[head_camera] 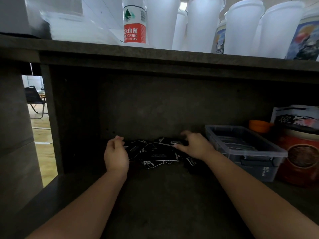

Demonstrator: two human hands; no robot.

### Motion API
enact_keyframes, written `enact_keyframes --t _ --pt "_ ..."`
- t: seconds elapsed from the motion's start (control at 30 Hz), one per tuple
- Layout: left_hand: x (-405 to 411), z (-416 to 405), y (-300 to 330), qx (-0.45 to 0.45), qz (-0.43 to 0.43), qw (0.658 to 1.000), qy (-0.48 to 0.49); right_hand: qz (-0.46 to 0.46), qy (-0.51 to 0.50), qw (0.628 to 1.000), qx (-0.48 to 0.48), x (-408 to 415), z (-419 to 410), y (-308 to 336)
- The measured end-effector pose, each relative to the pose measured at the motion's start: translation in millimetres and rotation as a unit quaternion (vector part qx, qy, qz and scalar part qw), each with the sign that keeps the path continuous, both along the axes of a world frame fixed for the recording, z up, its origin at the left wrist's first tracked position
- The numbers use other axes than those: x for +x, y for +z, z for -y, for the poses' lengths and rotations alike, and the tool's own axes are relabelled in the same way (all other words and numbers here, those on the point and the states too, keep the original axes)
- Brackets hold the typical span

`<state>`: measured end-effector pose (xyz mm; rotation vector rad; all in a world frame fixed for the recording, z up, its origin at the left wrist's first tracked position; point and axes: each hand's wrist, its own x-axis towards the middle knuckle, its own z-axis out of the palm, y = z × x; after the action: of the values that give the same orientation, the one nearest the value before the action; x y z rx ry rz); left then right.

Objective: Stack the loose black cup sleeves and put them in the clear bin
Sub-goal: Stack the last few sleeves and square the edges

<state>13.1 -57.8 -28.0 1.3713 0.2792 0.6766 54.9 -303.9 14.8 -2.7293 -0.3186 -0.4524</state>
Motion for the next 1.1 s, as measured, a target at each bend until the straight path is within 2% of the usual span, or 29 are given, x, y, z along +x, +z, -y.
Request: enact_keyframes --t 0.1,0.17,0.23,0.33,0.43,0.57,0.73,0.8,0.9,0.97,1.1 --pt "-6.1 -2.7 4.2 0.116 0.014 0.992 -0.043 -0.007 0.03 0.994 0.105 -41.7 -7.2 11.8" --pt "-8.8 -3.2 6.1 0.217 0.041 0.972 -0.081 -0.068 0.061 0.977 0.191 -66.7 -11.6 13.0" --pt "-12.8 1.4 8.2 0.258 0.068 0.952 -0.151 -0.165 0.095 0.937 0.291 -86.2 -14.3 9.5" --pt "-16.5 8.8 7.2 0.282 0.085 0.927 -0.233 -0.273 0.114 0.881 0.37 -100.8 -14.1 2.4" --pt "-16.0 5.1 7.8 0.289 0.081 0.921 -0.248 -0.318 0.107 0.858 0.39 -97.2 -11.2 -0.1" --pt "-11.2 -2.6 7.0 0.278 0.078 0.932 -0.218 -0.331 0.113 0.817 0.458 -87.6 0.3 -4.5" --pt "-0.6 -9.5 4.1 0.187 0.095 0.964 -0.163 -0.288 0.095 0.778 0.55 -74.9 7.6 -14.1" --pt "0.8 -9.7 3.4 0.156 0.103 0.973 -0.139 -0.246 0.086 0.789 0.555 -71.6 4.5 -19.0" --pt "-0.6 -6.1 2.8 0.141 0.082 0.979 -0.122 -0.167 0.065 0.847 0.5 -69.1 0.0 -27.2" --pt "-1.0 -5.4 1.9 0.143 0.067 0.98 -0.124 -0.123 0.065 0.86 0.491 -70.1 -2.1 -29.8" --pt "-4.8 0.4 2.3 0.216 0.069 0.958 -0.177 0.018 0.086 0.94 0.329 -70.7 0.2 -31.0"
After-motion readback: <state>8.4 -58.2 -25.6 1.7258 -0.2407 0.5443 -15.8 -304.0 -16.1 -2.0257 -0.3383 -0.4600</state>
